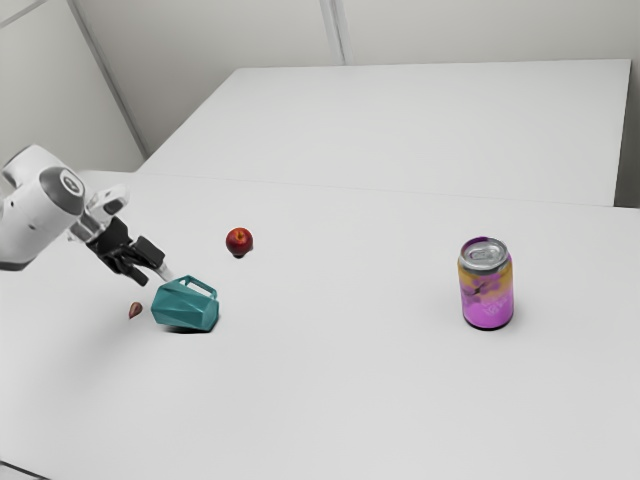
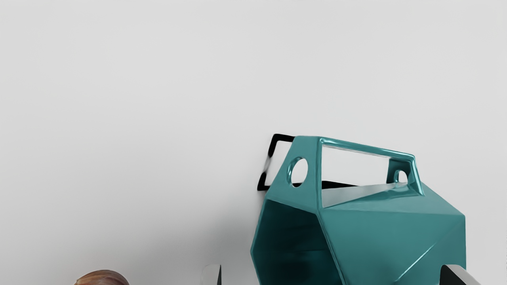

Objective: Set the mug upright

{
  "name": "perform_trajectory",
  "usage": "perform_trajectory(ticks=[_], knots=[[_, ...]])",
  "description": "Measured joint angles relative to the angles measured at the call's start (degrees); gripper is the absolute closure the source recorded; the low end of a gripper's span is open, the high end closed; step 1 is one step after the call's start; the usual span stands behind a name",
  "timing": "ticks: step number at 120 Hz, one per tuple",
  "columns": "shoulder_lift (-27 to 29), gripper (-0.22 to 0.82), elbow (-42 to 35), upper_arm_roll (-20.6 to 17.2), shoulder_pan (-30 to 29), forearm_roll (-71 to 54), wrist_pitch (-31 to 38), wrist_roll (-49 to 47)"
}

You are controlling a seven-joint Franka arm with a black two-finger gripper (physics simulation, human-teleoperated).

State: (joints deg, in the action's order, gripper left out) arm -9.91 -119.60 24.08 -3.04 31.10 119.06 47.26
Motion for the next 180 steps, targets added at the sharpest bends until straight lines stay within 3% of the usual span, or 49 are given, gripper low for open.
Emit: perform_trajectory(ticks=[73,180], knots=[[-0.6,0.0,-3.3,0.0,-1.6,8.8,-1.9,9.1],[-1.2,0.0,-6.1,0.1,-4.0,20.4,-9.1,13.2]])
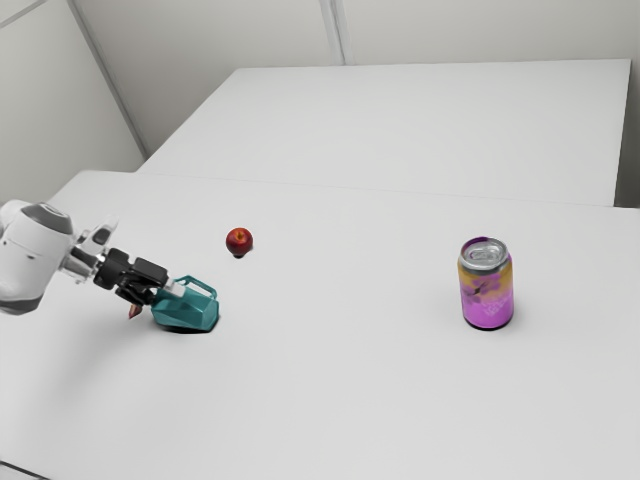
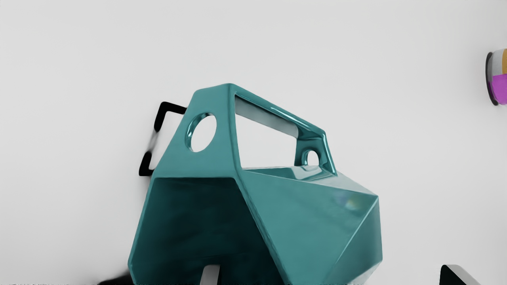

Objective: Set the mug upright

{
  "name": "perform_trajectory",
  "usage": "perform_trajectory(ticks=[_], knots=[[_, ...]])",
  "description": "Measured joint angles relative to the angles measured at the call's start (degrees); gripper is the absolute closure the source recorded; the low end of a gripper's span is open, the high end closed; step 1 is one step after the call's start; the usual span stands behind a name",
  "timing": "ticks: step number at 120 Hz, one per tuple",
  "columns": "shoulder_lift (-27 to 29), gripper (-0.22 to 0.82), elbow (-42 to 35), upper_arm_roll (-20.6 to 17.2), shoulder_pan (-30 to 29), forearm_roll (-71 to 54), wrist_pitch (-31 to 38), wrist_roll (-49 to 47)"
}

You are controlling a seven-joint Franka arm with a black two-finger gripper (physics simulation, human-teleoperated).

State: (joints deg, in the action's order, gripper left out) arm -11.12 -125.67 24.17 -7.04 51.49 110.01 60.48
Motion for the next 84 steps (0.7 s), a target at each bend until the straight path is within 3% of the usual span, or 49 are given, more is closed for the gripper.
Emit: perform_trajectory(ticks=[52,84], knots=[[0.1,0.0,-0.2,0.0,-1.1,1.9,-2.5,0.7],[0.2,0.12,-0.6,0.0,-1.0,2.7,-2.5,1.2]])
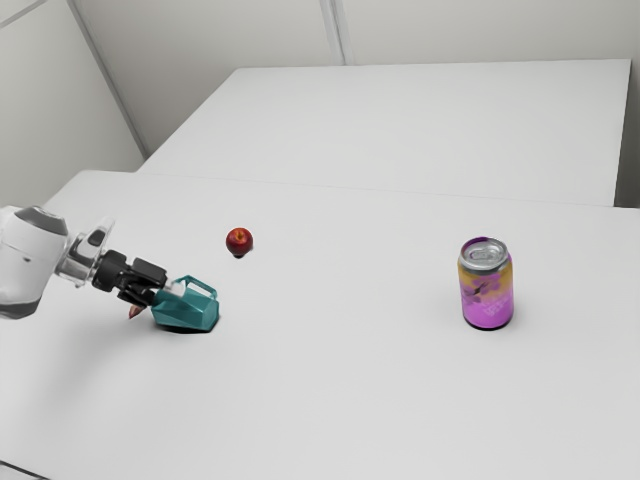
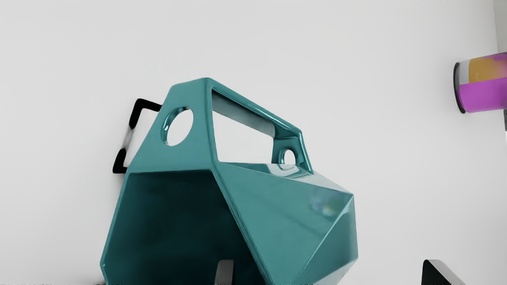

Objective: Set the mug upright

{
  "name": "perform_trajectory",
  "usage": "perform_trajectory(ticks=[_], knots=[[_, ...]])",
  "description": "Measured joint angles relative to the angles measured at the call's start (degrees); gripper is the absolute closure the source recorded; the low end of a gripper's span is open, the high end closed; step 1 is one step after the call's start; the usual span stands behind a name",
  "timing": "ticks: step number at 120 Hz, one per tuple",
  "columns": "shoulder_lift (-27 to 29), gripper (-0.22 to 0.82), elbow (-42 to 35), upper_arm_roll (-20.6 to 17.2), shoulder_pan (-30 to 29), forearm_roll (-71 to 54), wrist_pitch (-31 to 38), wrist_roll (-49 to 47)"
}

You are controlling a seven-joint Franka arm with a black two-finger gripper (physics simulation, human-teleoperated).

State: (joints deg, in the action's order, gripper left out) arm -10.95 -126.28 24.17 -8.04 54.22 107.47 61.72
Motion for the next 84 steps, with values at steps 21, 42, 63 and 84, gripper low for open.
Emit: perform_trajectory(ticks=[21,42,63,84], knots=[[0.0,0.21,-0.3,0.0,0.1,0.3,0.3,0.3],[0.0,0.33,-0.3,0.0,0.1,0.5,0.4,0.5],[0.0,0.44,-0.4,0.0,0.1,0.9,0.4,0.7],[0.0,0.56,-0.5,0.0,0.2,1.0,0.5,0.8]])
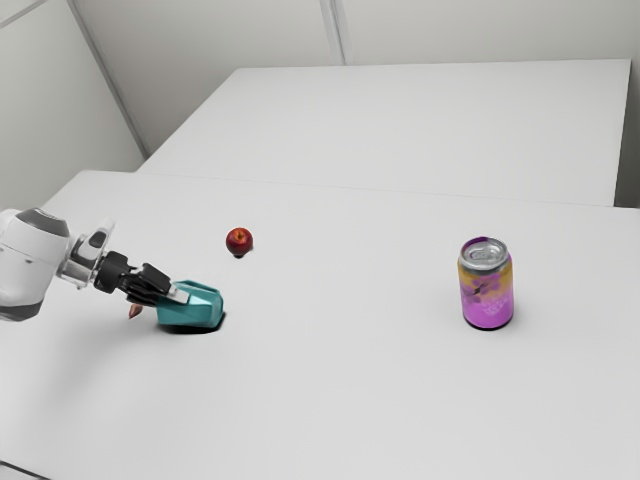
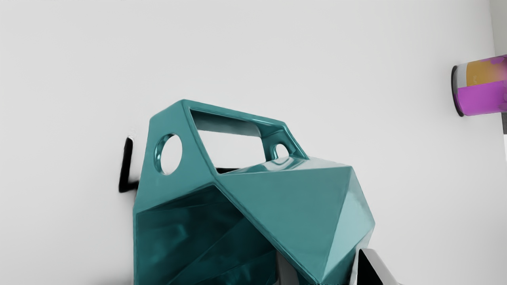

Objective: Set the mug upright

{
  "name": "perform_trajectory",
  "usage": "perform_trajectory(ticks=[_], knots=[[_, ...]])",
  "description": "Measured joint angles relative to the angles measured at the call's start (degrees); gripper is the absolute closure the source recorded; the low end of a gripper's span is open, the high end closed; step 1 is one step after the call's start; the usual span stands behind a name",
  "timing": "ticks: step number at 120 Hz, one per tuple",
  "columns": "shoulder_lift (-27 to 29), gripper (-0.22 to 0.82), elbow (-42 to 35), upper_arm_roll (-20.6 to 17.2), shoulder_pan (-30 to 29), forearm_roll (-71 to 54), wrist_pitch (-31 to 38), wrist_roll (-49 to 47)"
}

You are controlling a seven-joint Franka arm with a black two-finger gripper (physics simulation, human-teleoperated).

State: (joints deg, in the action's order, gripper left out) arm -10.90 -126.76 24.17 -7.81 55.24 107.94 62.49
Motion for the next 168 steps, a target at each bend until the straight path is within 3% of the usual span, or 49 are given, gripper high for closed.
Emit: perform_trajectory(ticks=[43,72,90,107,127,168], knots=[[5.2,0.75,-0.6,0.0,1.0,-0.6,0.4,0.2],[12.2,0.77,2.1,-0.6,4.9,-11.0,4.3,-0.6],[14.7,0.78,3.3,-4.9,6.9,-23.2,7.7,-2.6],[15.1,0.78,3.6,-7.2,10.4,-29.7,10.9,-4.4],[15.2,0.79,3.6,-9.2,10.2,-34.8,14.4,-6.6],[14.3,0.79,-0.6,-9.7,13.8,-41.0,26.0,-9.8]])
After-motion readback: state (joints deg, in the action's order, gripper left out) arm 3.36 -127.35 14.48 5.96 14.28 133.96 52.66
